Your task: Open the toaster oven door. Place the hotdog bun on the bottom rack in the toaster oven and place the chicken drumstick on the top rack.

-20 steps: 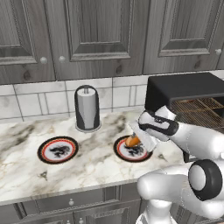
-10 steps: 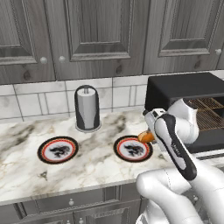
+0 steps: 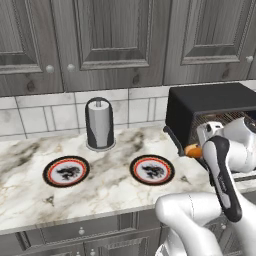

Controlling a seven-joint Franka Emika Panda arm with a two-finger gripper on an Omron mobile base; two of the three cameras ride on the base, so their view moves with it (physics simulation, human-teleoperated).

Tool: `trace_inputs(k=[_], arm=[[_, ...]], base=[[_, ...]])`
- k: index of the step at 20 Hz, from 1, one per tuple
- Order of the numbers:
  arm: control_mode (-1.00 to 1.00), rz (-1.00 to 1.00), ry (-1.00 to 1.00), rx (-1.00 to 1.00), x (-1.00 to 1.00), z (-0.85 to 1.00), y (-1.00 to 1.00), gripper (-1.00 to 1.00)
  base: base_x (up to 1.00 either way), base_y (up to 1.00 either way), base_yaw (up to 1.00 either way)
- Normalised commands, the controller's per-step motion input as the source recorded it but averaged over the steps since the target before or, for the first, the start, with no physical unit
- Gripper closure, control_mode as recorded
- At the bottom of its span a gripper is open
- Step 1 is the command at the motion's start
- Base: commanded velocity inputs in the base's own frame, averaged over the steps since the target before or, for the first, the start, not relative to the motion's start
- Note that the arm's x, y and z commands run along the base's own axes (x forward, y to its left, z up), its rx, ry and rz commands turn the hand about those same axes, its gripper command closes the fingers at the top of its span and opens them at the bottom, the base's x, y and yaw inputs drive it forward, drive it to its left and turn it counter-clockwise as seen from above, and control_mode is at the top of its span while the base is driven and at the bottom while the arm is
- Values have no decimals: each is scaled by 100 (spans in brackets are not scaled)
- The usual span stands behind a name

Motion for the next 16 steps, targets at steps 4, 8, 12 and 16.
trace_inputs(k=[4, 8, 12, 16], arm=[[-100, -3, 0, 0, 11, 53, -100, 100], [-100, 2, 3, 0, 51, 12, -99, 100], [-100, 5, 3, -1, 56, -7, -76, 100], [-100, 3, 0, -2, 36, -22, -59, 100]], base=[[0, 0, 0], [0, 0, 0], [0, 0, 0], [0, 0, 0]])
